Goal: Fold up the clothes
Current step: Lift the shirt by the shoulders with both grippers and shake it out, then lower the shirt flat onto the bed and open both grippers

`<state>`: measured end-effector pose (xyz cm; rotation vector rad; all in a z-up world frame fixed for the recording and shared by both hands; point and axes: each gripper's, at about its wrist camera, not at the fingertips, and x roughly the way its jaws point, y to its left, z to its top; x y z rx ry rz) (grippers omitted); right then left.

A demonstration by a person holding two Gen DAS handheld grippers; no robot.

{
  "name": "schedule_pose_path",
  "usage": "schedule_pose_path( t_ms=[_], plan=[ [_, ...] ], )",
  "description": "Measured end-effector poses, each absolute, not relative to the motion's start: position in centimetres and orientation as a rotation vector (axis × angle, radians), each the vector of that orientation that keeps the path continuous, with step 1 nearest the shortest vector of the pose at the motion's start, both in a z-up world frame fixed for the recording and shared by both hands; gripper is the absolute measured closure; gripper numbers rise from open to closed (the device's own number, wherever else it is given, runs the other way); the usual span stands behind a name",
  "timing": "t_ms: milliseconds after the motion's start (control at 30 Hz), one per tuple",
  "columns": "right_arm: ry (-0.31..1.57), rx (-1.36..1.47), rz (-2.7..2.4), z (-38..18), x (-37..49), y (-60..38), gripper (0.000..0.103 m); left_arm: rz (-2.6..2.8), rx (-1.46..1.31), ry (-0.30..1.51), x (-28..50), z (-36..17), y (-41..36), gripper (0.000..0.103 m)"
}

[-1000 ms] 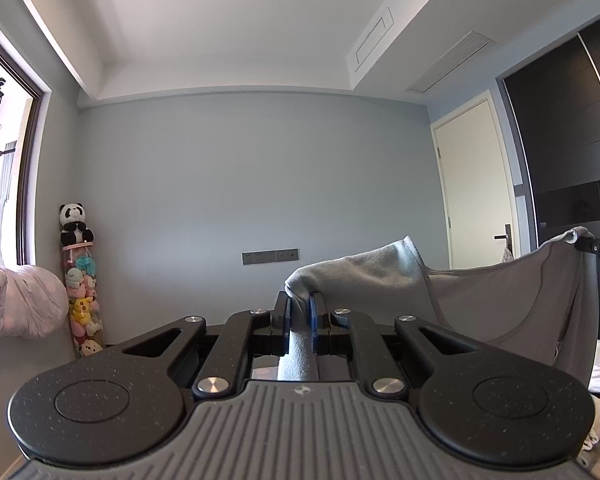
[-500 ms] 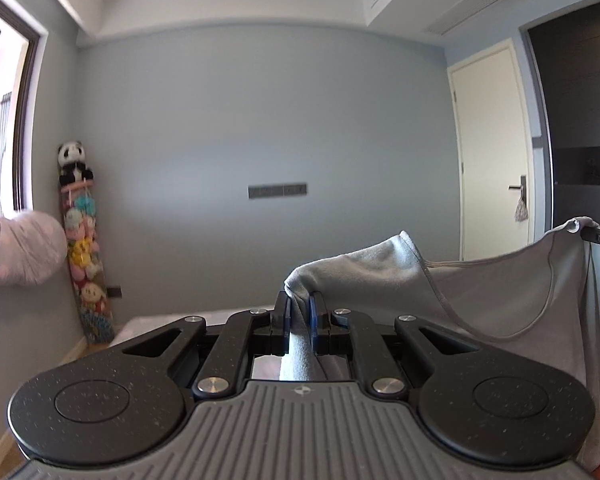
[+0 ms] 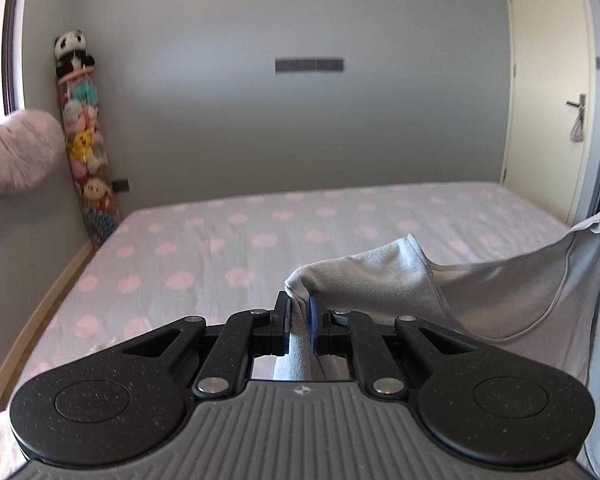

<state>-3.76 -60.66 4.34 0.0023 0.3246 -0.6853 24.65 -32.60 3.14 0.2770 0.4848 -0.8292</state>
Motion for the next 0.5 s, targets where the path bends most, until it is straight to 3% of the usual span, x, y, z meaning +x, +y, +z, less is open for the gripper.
schedule_pose_path(
  t_ms=[500],
  plan=[
    [0.668,0.106,-0.685,-13.8,11.7,-72.4,0.100,-0.742,0.468,0.736,34.4,-13.4,-43.0,0.096]
  ],
)
